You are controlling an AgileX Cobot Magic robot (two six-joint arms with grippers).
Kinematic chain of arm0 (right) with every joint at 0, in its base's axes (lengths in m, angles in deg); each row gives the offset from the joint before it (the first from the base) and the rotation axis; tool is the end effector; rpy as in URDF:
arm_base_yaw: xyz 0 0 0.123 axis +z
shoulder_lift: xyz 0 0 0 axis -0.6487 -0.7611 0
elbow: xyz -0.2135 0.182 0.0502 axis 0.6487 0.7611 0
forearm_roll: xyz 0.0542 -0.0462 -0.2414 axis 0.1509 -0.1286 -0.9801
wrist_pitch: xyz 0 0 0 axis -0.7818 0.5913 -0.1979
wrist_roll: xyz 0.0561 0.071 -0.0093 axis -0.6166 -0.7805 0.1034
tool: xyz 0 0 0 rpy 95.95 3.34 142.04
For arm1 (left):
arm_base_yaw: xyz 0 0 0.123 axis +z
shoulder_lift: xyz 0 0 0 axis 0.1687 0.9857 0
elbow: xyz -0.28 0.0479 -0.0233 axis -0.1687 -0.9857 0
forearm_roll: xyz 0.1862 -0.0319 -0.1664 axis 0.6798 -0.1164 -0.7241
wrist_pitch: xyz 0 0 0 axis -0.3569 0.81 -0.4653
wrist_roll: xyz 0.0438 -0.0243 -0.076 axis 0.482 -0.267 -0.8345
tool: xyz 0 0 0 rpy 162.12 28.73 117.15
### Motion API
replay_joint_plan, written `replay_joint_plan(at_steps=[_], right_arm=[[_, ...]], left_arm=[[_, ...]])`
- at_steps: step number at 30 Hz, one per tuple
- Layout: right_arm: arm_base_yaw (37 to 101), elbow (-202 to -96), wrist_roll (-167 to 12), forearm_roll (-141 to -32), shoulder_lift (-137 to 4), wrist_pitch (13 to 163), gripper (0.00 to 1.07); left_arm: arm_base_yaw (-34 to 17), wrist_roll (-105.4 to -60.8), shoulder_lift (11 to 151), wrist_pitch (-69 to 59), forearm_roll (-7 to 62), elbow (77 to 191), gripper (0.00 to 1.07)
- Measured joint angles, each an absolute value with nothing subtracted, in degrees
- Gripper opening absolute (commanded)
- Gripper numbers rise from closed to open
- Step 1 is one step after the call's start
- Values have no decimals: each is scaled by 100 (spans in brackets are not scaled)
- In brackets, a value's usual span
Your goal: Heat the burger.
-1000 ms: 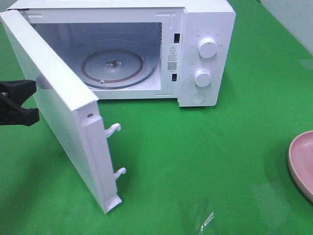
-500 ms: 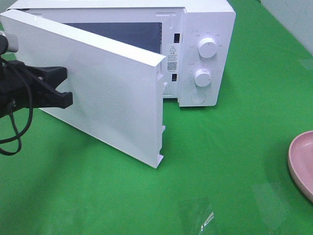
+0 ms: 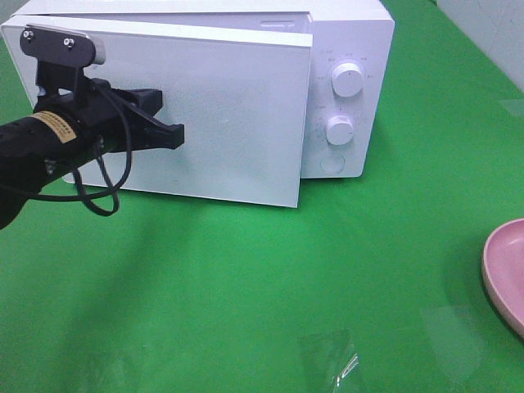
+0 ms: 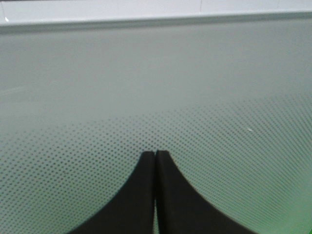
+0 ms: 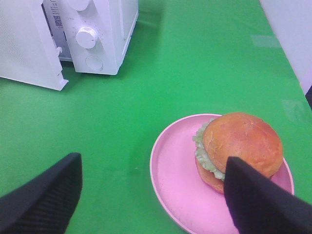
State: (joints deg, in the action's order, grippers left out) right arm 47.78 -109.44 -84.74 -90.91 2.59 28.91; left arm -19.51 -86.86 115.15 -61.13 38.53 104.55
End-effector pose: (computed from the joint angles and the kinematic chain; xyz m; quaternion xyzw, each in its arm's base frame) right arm -0.0007 -0.0056 0.2827 -0.0327 0.8290 0.0132 0.5582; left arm 0.3022 -0.1640 0.1734 0.1626 0.7574 -0.1559 0.6128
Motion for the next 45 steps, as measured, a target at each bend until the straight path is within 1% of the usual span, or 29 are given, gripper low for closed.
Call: replay_joint_plan(at_steps=[1, 7, 10, 14, 20, 23, 24, 25, 26, 27, 30, 35, 37, 38, 41, 42, 43, 44, 45], right_arm=[[4778, -10944, -8474, -9091, 259, 2891, 76], [4778, -10944, -8474, -9091, 259, 2891, 76], [4778, -10944, -8474, -9091, 259, 2891, 76], [4778, -10944, -8474, -9091, 259, 2891, 76], [4778, -10944, -8474, -9091, 259, 2891, 76], [4778, -10944, -8474, -9085, 259, 2891, 76], [4778, -10944, -8474, -9085, 259, 2891, 76], [4778, -10944, -8474, -9080, 259, 2891, 76], [4778, -10944, -8474, -9080, 259, 2891, 76], [4778, -10944, -8474, -9080, 259, 2891, 76], [4778, -10944, -8474, -9080, 259, 2891, 76], [4778, -10944, -8474, -9080, 259, 2891, 76], [4778, -10944, -8474, -9080, 259, 2891, 76], [4778, -10944, -8474, -9080, 259, 2891, 76], [4778, -10944, -8474, -9080, 259, 2891, 76], [4778, -10944, -8474, -9080, 259, 2891, 76], [4778, -10944, -8474, -9080, 259, 2891, 76], [4778, -10944, -8474, -9080, 259, 2891, 76], [4778, -10944, -8474, -9080, 259, 2891, 76]], left_arm=[[-2031, -8640, 11635, -6107, 3709, 10632, 0], [-2260, -8589, 12013, -5746, 3429, 11257, 0], [-2346, -8520, 12122, -5620, 3366, 11406, 0], [-2512, -8319, 12409, -5317, 3274, 11818, 0], [-2581, -8256, 12684, -5064, 3217, 12277, 0], [-2604, -8165, 12712, -4961, 3199, 12357, 0], [-2627, -7987, 12747, -4824, 3096, 12448, 0], [-2650, -7890, 12753, -4789, 3039, 12471, 0], [-2650, -7890, 12753, -4789, 3039, 12471, 0], [-2673, -7758, 12758, -4744, 2970, 12489, 0], [-2724, -7701, 12747, -4663, 2861, 12506, 0], [-2919, -7638, 12489, -4784, 2409, 12340, 0], [-2999, -7603, 12351, -4858, 2329, 12202, 1], [-3085, -7586, 12248, -4881, 2283, 12047, 5], [-3120, -7586, 12197, -4864, 2248, 11984, 8], [-3171, -7580, 12094, -4698, 2157, 11870, 15], [-3171, -7580, 12094, -4698, 2157, 11870, 15], [-3177, -7569, 11956, -4308, 2025, 11801, 24], [-3177, -7569, 11956, -4308, 2025, 11801, 24]])
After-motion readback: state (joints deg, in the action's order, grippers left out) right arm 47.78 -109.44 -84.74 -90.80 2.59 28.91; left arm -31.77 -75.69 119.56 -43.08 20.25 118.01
